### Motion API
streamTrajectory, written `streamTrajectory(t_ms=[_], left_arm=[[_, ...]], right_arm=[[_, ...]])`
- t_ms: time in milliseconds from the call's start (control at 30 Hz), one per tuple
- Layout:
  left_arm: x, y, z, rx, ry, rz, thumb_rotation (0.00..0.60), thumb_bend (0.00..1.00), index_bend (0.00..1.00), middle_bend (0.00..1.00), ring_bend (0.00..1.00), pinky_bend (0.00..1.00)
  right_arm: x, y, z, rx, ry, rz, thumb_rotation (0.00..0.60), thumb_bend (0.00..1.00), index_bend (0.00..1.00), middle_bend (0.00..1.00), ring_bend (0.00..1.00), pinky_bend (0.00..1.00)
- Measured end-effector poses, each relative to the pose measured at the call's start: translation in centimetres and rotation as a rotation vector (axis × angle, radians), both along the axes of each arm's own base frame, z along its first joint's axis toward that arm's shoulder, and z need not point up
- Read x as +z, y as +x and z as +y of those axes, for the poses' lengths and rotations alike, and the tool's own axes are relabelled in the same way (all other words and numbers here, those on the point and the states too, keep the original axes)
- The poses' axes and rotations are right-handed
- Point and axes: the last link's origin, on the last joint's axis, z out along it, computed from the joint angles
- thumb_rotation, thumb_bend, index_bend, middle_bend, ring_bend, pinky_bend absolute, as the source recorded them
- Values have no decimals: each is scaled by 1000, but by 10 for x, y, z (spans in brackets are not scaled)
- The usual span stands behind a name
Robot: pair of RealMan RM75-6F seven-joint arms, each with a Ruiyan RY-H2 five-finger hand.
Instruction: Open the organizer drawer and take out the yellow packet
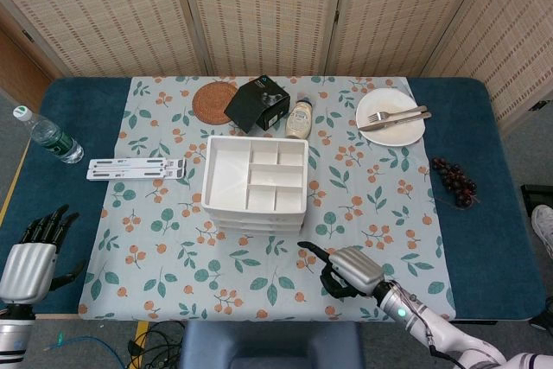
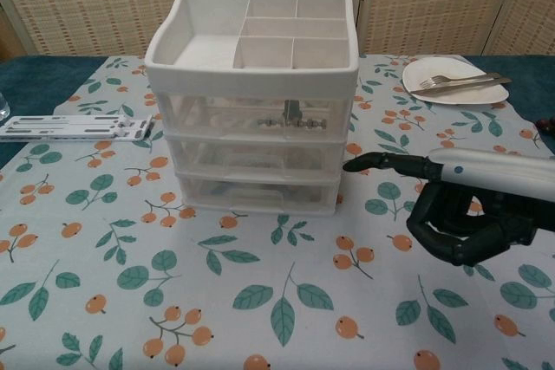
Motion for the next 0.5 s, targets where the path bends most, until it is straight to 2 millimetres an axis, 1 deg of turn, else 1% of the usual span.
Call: streamTrajectory(t_ms=[267, 367, 500], left_arm=[[0, -1, 0, 2, -2, 3, 600, 246, 138, 91, 137, 161], [-1, -1, 0, 3, -3, 3, 600, 246, 138, 92, 137, 161], [-1, -2, 0, 5, -5, 4, 600, 246, 138, 91, 137, 161]], right_arm=[[-32, 22, -7, -11, 71, -105, 600, 790, 0, 858, 996, 1000], [-41, 29, -10, -18, 81, -143, 600, 795, 0, 858, 999, 1000], [-47, 34, -15, -24, 64, -182, 600, 799, 0, 852, 999, 1000]])
